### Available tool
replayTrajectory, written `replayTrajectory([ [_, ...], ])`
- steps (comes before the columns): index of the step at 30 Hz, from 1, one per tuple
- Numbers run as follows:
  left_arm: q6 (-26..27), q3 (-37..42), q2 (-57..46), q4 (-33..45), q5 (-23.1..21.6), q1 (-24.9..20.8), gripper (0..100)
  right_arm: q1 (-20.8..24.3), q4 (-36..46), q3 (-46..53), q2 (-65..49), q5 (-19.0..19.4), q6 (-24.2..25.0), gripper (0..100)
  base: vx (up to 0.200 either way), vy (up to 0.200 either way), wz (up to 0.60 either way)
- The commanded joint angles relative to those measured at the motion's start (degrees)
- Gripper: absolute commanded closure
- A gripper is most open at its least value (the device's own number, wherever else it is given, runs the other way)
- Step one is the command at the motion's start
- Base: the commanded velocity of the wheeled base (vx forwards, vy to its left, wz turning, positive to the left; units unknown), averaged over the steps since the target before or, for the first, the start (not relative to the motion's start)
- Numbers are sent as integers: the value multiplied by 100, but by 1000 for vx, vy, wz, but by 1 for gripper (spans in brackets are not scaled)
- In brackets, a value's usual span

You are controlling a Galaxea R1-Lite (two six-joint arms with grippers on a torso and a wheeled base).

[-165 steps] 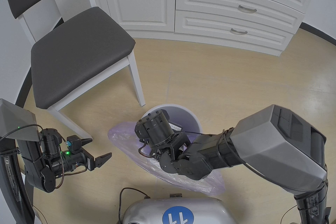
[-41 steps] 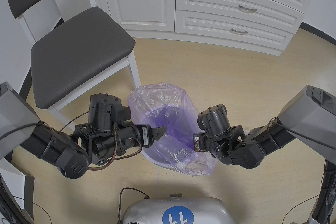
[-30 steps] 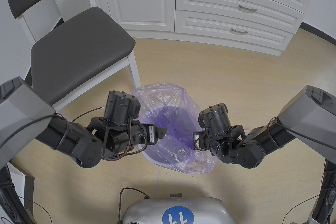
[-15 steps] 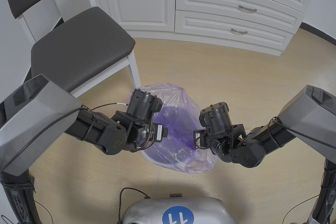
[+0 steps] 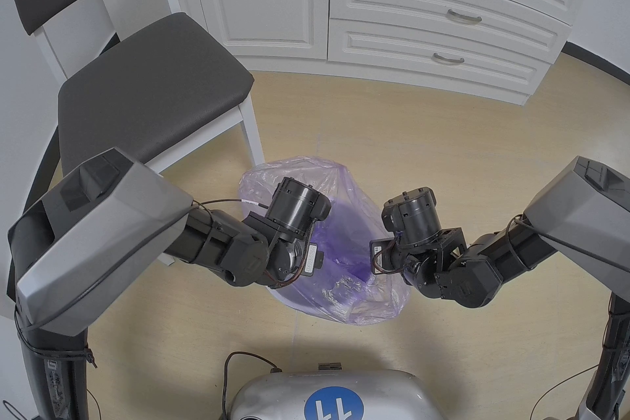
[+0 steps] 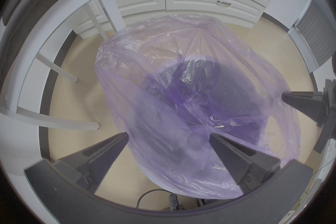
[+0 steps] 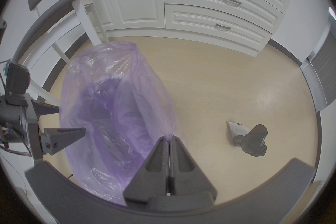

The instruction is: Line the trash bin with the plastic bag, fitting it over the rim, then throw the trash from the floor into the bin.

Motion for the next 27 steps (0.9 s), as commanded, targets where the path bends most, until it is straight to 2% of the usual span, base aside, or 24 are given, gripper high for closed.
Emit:
replayTrajectory([
  [1, -1, -17, 83, -12, 6, -7, 100, -18, -8, 21, -16, 3, -3, 100, 0, 0, 0],
  [8, -18, 256, -225, 40, 6, -24, 100, -45, 1, 30, -25, -6, -3, 100, 0, 0, 0],
  [24, -89, 2005, -1359, -109, -20, -112, 100, -106, 1, 12, -16, -6, -12, 100, 0, 0, 0],
  [27, -89, 2409, -1499, -355, -29, -191, 100, -106, 1, 12, -16, -6, -12, 100, 0, 0, 0],
])
